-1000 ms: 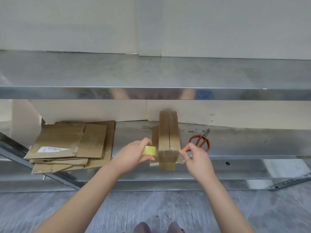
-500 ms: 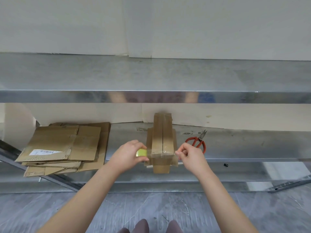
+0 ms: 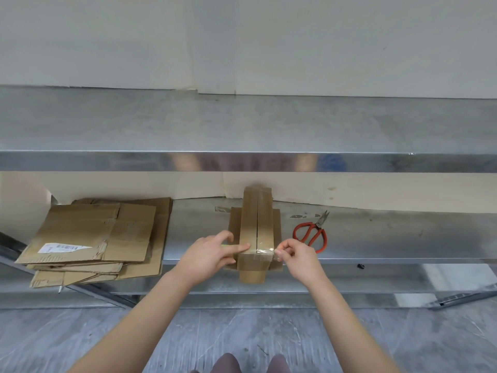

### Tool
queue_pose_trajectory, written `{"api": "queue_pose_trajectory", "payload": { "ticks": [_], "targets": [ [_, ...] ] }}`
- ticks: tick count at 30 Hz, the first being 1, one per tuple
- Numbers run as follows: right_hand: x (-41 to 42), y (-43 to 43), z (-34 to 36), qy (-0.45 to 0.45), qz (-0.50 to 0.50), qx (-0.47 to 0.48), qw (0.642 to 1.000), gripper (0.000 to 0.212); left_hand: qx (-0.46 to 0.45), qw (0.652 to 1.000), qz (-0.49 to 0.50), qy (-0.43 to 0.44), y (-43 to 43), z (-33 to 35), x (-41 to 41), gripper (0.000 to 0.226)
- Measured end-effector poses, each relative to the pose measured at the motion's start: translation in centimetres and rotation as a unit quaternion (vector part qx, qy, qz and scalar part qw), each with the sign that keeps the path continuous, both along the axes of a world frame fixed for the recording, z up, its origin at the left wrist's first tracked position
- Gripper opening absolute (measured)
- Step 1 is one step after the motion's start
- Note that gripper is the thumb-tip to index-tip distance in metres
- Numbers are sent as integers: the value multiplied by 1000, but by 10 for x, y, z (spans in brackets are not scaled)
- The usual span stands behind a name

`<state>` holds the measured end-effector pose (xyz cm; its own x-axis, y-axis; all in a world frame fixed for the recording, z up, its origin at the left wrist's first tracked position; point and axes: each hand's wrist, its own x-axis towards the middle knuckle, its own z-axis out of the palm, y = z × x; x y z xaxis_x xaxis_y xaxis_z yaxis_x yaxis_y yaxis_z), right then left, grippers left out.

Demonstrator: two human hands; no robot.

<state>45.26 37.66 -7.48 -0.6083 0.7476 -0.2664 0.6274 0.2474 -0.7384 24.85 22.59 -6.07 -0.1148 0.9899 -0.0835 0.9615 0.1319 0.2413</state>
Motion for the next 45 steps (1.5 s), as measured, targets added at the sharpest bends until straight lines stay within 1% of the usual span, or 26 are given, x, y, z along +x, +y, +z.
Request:
{"api": "queue_pose_trajectory", "payload": {
  "ticks": [2,6,7,9,11,15,18,20,21,24,25,26,29,37,40,42,45],
  "targets": [
    [-1,-3,-5,20,-7,1,1000,13,-2,1000,4,18,1,-2,0,45],
    [0,-20,-18,70,-58,12,996,15,-8,999,-7,39,4,-5,0,44],
    [2,-27,-21,67,-68,20,995,22,-7,999,-8,39,5,-5,0,44],
    [7,-39,-28,54,-77,32,995,46,-4,999,-10,39,6,-5,1,45],
    [12,-49,-33,64,-80,57,993,54,-3,999,-11,41,6,-6,1,45],
    [13,-56,-28,97,-48,148,983,51,-2,999,-2,33,3,-7,2,47],
    [0,-40,-18,91,16,157,983,54,1,1000,4,18,3,-7,5,47],
    [-8,-30,-14,63,45,147,986,55,-3,1000,18,-20,2,-7,5,48],
    [-10,-28,-15,49,51,144,987,55,-7,998,28,-60,0,-8,3,49],
    [-9,-27,-20,38,46,139,989,55,3,972,79,-221,-6,-9,-5,50],
    [-8,-27,-22,44,41,136,989,53,9,964,94,-250,-7,-8,-9,48],
    [-9,-27,-22,50,32,134,989,51,10,960,105,-259,-8,-8,-12,44],
    [-13,-27,-21,54,7,132,990,45,3,966,114,-234,-8,-6,-21,31],
    [-17,-36,-20,28,-6,123,992,44,13,978,132,-158,-5,-11,-21,31],
    [-20,-37,-19,30,-8,111,993,43,9,984,142,-107,-3,-14,-23,31],
    [-20,-36,-20,32,-15,105,994,42,5,986,134,-100,-1,-13,-24,32],
    [-20,-35,-20,46,-14,92,995,41,-2,986,116,-121,-3,-12,-26,34]
  ]
}}
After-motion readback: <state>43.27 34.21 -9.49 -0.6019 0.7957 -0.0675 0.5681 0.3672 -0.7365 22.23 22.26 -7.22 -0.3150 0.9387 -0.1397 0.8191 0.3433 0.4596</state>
